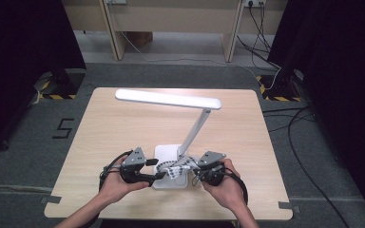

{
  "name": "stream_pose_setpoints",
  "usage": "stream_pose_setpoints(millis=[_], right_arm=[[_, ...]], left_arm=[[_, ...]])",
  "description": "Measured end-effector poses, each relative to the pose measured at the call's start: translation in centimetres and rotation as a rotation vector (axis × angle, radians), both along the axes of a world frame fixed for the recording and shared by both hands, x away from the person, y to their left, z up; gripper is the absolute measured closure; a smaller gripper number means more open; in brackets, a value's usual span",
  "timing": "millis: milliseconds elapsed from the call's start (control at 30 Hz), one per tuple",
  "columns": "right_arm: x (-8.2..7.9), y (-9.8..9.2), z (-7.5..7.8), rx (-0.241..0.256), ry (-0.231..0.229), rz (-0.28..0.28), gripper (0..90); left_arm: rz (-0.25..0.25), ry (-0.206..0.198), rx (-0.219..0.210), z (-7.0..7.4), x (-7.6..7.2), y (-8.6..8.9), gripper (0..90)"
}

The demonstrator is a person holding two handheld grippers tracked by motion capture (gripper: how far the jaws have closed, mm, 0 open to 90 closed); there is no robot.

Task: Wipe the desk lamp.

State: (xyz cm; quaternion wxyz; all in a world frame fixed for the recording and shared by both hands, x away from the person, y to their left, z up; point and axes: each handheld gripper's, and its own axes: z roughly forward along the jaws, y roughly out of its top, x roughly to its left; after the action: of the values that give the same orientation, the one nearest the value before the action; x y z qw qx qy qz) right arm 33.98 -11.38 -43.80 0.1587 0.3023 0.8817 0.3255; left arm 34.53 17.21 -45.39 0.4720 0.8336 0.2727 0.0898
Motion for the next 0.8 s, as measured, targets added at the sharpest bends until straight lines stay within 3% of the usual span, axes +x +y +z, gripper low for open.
stream_pose_setpoints(millis=[800], right_arm=[[0.1,-3.9,0.9,0.022,-0.038,-0.1,85.3]], left_arm=[[0.024,0.029,0.045,-2.1,0.4,0.4,47.3]])
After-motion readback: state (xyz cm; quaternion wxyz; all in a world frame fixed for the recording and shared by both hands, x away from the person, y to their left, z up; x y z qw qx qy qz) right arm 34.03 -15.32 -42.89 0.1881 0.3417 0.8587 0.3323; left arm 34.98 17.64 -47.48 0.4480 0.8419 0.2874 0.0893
